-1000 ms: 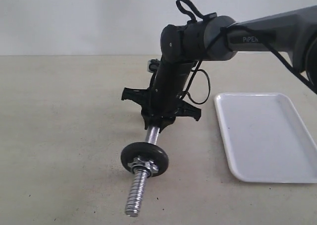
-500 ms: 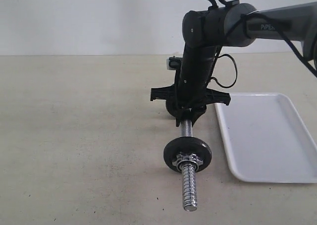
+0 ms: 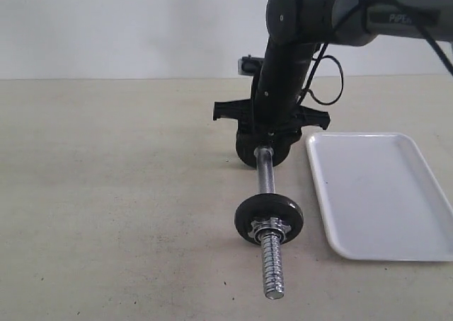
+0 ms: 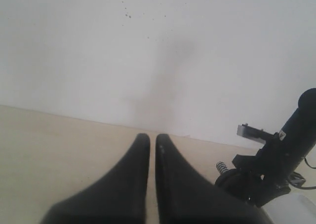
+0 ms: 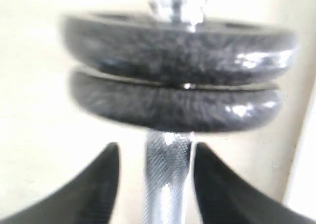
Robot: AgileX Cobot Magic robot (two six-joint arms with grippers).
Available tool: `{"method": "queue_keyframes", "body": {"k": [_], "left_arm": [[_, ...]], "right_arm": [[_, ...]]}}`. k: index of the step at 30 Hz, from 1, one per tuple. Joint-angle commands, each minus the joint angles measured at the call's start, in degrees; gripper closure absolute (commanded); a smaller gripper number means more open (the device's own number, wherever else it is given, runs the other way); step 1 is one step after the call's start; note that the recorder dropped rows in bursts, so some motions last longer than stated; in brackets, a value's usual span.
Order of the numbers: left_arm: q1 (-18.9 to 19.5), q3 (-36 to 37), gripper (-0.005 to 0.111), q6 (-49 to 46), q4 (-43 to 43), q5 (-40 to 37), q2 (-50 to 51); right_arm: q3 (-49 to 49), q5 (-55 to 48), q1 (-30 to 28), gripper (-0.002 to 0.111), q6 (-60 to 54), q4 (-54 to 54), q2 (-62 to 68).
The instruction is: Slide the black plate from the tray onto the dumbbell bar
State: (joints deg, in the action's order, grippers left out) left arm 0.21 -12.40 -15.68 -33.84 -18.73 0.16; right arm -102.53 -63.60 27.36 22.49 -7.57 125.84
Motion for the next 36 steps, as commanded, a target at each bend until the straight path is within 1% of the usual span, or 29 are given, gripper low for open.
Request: {"method": "queue_keyframes", "body": {"k": [1, 16, 19, 22, 25, 26, 27, 29, 32, 33, 36], "left_arm": [[0.2, 0.3, 0.102, 0.3, 0.3, 0.9, -0.2], [0.2, 0.3, 0.102, 0.3, 0.3, 0.9, -0.2], [0.2, 0.3, 0.102, 0.3, 0.3, 0.9, -0.2], [0.2, 0.3, 0.102, 0.3, 0.3, 0.9, -0.2], [0.2, 0.3, 0.102, 0.3, 0.3, 0.9, -0.2], [0.2, 0.3, 0.102, 0.3, 0.3, 0.9, -0.2], [0.2, 0.3, 0.102, 0.3, 0.3, 0.9, -0.2], [0.2, 0.3, 0.102, 0.3, 0.3, 0.9, -0.2], [0.2, 0.3, 0.102, 0.3, 0.3, 0.9, -0.2], [0.2, 0.3, 0.102, 0.3, 0.3, 0.9, -0.2], [0.2, 0.3, 0.102, 0.3, 0.3, 0.9, -0.2]], "right_arm": [[-0.5, -0.2, -0.5, 0.047, -0.7, -0.2, -1.2], [-0.5, -0.6, -0.5, 0.048, -0.7, -0.2, -1.2], [-0.5, 0.3, -0.3, 0.048, -0.7, -3.0, -1.2], [-0.5, 2.6, 1.9, 0.048, -0.7, -2.6, -0.6], [-0.5, 1.3, 2.7, 0.048, -0.6, -2.8, 1.6], [-0.5, 0.9, 2.7, 0.049, -0.6, -3.2, 2.3], [-0.5, 0.9, 2.7, 0.052, -0.6, -3.5, 2.6], [-0.5, 0.9, 2.7, 0.067, -0.6, -3.6, 2.8], [-0.5, 1.3, 2.7, 0.1, -0.6, -3.8, 2.8], [-0.5, 1.3, 2.7, 0.109, -0.6, -3.9, 2.8], [-0.5, 1.4, 2.7, 0.108, -0.8, -3.9, 2.8]]}}
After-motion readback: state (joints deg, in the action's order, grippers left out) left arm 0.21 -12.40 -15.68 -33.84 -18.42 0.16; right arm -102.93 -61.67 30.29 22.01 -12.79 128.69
